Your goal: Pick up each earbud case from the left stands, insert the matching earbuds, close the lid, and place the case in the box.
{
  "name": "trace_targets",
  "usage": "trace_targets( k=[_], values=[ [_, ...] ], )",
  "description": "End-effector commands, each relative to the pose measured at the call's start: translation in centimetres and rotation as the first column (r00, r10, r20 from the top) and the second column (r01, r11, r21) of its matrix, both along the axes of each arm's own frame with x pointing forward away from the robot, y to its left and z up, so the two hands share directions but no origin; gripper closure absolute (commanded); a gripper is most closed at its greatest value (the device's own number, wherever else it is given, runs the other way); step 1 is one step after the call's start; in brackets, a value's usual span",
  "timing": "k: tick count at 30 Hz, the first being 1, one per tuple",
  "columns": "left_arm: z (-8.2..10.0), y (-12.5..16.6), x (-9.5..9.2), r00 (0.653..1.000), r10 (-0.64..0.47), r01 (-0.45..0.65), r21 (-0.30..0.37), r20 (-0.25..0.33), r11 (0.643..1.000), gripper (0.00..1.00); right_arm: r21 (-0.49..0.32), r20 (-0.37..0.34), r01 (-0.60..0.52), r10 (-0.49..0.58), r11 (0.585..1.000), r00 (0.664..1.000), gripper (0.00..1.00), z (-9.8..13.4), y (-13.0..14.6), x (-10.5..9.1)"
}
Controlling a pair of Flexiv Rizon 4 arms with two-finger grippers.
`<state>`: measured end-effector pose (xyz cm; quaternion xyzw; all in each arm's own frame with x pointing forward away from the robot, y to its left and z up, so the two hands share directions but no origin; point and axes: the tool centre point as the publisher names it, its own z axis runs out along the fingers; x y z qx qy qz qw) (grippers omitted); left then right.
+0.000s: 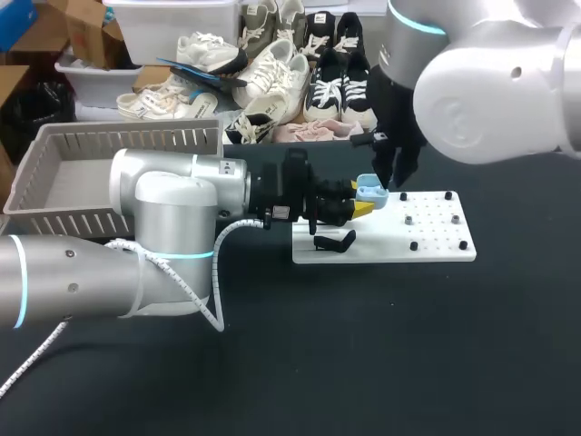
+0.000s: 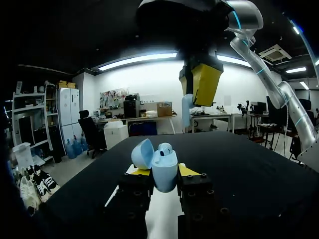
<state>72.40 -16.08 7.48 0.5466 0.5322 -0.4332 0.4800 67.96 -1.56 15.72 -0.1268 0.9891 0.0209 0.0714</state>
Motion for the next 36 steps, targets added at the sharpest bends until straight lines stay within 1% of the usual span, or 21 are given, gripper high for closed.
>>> trace_targets(
  k=[1,6,14,28,31,33,36],
  values=[
    [-0.1,0.0,0.0,1.000,0.000,0.000,-0.003,0.001,1.000,1.00,0.002,-0.015,-0.001,0.001,1.000,1.000,1.00,-0.4,0.3,0.7],
    [-0.1,0.0,0.0,1.000,0.000,0.000,-0.003,0.001,1.000,1.00,0.018,-0.034,0.000,0.001,1.000,0.999,1.00,-0.8,0.6,1.1],
    [-0.1,0.0,0.0,1.000,0.000,0.000,-0.003,0.001,1.000,1.00,0.032,-0.045,-0.008,0.010,0.999,0.999,1.00,-1.0,1.0,1.3],
    [-0.1,0.0,0.0,1.000,0.000,0.000,-0.003,0.001,1.000,1.00,0.029,-0.055,-0.020,0.022,0.999,0.998,1.00,-1.6,1.6,1.6],
    [-0.1,0.0,0.0,1.000,0.000,0.000,-0.003,0.001,1.000,1.00,0.031,-0.054,-0.022,0.024,0.999,0.998,1.00,-1.8,1.7,1.7],
    [-0.1,0.0,0.0,1.000,0.000,0.000,-0.003,0.001,1.000,1.00,0.048,-0.043,-0.020,0.022,0.999,0.999,1.00,-1.9,1.7,1.9],
    [-0.1,0.0,0.0,1.000,0.000,0.000,-0.003,0.001,1.000,1.00,0.050,-0.032,-0.018,0.020,0.999,0.999,1.00,-2.0,1.7,2.1]
  ],
)
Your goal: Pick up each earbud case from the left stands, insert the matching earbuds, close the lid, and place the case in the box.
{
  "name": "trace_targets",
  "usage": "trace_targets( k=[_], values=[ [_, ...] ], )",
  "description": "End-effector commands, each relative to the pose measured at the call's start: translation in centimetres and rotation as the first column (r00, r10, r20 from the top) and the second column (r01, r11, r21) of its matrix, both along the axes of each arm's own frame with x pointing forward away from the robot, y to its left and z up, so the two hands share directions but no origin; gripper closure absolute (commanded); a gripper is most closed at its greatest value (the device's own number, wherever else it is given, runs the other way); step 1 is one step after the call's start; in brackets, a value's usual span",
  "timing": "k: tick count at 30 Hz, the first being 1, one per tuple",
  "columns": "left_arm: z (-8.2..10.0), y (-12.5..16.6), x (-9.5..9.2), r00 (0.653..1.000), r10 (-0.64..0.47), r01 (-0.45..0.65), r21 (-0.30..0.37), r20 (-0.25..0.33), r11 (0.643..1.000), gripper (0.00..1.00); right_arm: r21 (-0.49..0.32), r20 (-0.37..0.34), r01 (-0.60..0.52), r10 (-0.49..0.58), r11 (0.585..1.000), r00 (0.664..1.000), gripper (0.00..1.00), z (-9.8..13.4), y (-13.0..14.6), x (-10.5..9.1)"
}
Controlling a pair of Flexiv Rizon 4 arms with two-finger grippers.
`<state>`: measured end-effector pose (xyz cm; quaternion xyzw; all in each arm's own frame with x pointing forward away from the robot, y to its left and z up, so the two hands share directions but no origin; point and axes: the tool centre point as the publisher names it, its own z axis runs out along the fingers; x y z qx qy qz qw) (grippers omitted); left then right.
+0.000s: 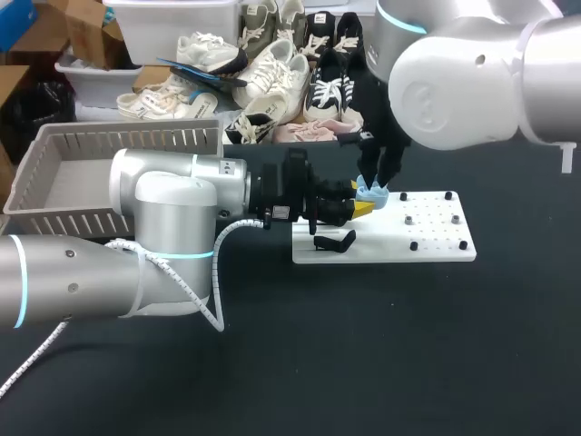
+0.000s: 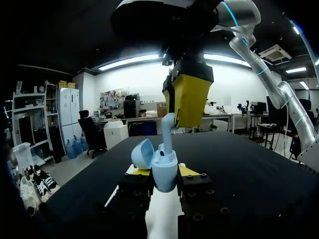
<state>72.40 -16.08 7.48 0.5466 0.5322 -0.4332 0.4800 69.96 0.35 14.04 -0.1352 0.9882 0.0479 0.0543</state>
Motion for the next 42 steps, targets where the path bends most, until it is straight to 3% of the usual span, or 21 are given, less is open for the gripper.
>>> trace_targets(
  k=[1,21,42],
  values=[
    [-0.1,0.0,0.0,1.000,0.000,0.000,-0.002,0.001,1.000,1.00,0.002,0.008,0.004,-0.004,1.000,1.000,1.00,-0.4,-0.2,0.2],
    [-0.1,0.0,0.0,1.000,0.000,0.000,-0.002,0.001,1.000,1.00,0.034,0.022,0.007,-0.007,0.999,1.000,1.00,-1.1,0.2,1.2],
    [-0.1,0.0,0.0,1.000,0.000,0.000,-0.002,0.001,1.000,1.00,0.048,0.021,0.011,-0.012,0.999,1.000,1.00,-0.9,0.3,0.8]
  ],
)
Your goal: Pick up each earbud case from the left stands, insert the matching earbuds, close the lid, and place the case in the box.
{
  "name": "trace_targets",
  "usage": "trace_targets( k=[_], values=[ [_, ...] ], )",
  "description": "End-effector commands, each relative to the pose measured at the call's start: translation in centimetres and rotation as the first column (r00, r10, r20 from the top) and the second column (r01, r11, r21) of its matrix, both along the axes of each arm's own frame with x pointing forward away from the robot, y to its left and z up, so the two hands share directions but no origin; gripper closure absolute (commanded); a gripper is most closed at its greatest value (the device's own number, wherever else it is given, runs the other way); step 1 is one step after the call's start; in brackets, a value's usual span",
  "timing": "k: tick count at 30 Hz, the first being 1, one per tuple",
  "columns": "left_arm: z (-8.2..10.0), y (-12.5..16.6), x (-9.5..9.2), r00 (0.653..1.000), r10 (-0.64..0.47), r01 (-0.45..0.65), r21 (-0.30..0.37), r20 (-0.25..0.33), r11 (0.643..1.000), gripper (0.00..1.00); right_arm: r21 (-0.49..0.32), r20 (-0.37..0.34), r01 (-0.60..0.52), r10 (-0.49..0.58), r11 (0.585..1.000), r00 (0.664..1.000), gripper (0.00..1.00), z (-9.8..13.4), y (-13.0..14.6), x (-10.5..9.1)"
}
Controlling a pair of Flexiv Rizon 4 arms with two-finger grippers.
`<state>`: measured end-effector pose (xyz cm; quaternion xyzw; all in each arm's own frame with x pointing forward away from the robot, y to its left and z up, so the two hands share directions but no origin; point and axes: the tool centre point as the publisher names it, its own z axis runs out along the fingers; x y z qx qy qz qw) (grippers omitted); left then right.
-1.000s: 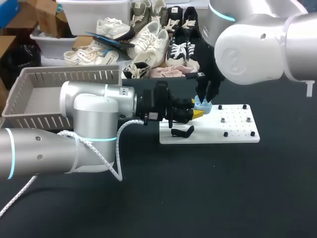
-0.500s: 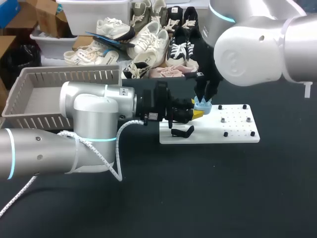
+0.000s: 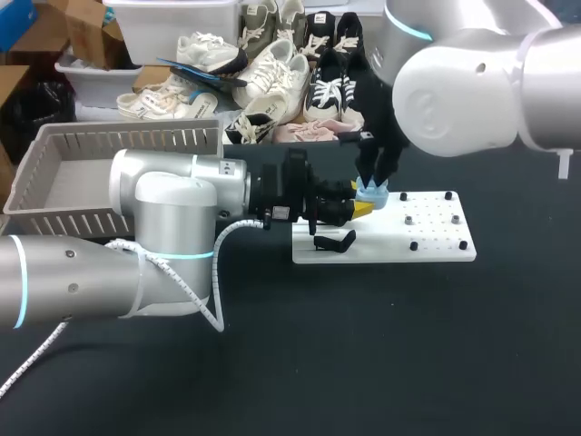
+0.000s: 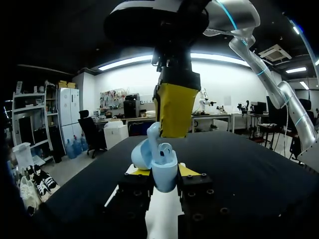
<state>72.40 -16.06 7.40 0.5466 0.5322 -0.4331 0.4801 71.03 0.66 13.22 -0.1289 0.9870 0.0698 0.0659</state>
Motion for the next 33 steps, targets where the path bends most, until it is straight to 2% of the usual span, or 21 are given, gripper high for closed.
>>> trace_targets(
  k=[1,33],
  values=[
    [0.00,0.03,0.00,1.000,-0.001,0.001,-0.003,0.001,1.000,1.00,0.000,0.004,0.001,-0.001,1.000,1.000,1.00,-0.13,-0.01,-0.32],
    [0.00,0.03,0.00,1.000,-0.001,0.001,-0.003,0.001,1.000,1.00,-0.002,0.006,0.005,-0.005,1.000,1.000,1.00,-0.30,0.19,-0.91]
  ],
)
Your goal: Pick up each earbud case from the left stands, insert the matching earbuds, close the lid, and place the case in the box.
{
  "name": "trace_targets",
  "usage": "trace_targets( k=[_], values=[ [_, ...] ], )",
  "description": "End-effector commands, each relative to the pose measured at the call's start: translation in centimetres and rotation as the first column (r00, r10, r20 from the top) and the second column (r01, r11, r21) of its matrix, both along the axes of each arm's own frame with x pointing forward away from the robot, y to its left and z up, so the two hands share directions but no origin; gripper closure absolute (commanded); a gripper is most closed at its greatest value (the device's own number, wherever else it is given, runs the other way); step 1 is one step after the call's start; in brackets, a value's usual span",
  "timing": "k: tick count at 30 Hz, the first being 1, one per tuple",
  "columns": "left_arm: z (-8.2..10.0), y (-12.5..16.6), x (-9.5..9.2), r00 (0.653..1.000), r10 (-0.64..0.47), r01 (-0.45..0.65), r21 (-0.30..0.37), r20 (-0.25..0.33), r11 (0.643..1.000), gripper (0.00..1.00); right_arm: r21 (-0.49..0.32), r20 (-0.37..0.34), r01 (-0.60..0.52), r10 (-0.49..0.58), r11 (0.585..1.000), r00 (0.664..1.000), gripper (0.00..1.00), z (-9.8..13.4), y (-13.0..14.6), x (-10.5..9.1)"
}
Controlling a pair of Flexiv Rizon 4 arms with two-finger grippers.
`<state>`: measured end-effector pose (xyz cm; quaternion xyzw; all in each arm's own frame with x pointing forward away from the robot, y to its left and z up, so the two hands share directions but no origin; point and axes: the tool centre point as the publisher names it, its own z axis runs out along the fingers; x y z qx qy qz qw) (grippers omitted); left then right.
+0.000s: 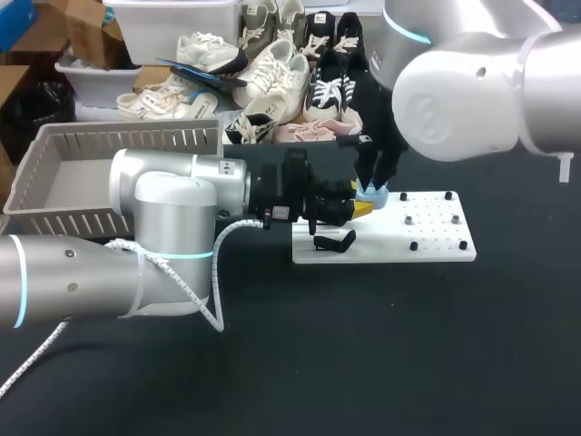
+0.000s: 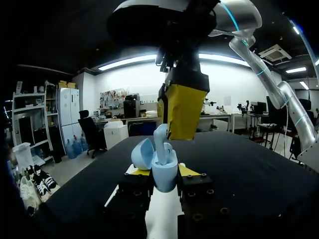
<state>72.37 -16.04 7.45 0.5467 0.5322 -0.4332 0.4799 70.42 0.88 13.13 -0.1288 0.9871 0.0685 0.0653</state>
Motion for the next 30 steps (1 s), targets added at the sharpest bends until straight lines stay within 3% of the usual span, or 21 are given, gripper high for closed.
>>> trace_targets(
  k=[1,30],
  values=[
    [-0.04,0.01,0.03,1.000,0.000,0.000,-0.003,0.001,1.000,1.00,0.001,0.006,0.006,-0.006,1.000,1.000,1.00,-0.25,-0.03,-0.31],
    [-0.04,0.01,0.03,1.000,0.000,0.000,-0.003,0.001,1.000,1.00,0.019,0.045,0.037,-0.038,0.999,0.998,1.00,-0.20,-0.45,-0.23]
  ],
)
